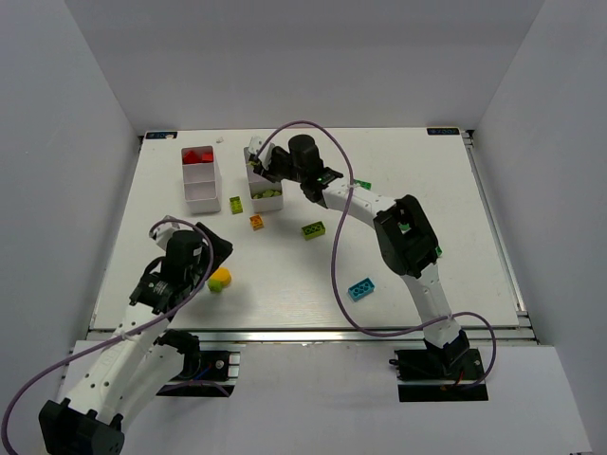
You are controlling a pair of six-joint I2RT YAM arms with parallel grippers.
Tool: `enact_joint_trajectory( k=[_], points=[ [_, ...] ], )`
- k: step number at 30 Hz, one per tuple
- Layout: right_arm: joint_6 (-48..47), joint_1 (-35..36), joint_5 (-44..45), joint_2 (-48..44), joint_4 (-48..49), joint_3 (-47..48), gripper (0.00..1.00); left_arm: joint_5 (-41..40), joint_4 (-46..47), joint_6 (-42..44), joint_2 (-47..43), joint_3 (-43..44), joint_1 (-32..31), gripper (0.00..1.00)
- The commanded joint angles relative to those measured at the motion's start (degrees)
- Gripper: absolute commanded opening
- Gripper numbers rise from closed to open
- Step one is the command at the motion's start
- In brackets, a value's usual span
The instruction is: Sort the legos into containers by color
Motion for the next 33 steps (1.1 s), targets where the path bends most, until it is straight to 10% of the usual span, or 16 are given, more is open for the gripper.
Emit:
enact_joint_trajectory(
  k=[1, 19, 22, 28, 33],
  points=[
    [-0.9, -0.3, 1.1, -0.3, 3.0, -0.8, 0.45, -0.8, 0.4, 0.7, 0.9, 0.6, 0.2, 0.97],
    [3.4, -2.0, 1.0, -3.6, 0.3, -1.3, 0.7, -0.6, 3.9, 3.5, 6.5, 3.2, 0.2, 0.93],
    [5.2, -3.0, -0.3, -7.7, -2.4, -2.0, 0.89, -0.7, 5.1, 6.6, 10.7, 6.9, 0.2, 0.82],
    [8.4, -9.7, -20.2, -16.2, -15.8, -2.3, 0.89, -0.6, 8.1, 15.2, 26.5, 18.1, 0.3, 0.32],
    [11.8, -17.6, -33.2, -21.0, -25.0, -4.7, 0.23, -2.4, 7.3, 22.7, 40.8, 28.7, 0.4, 0.27]
  ],
)
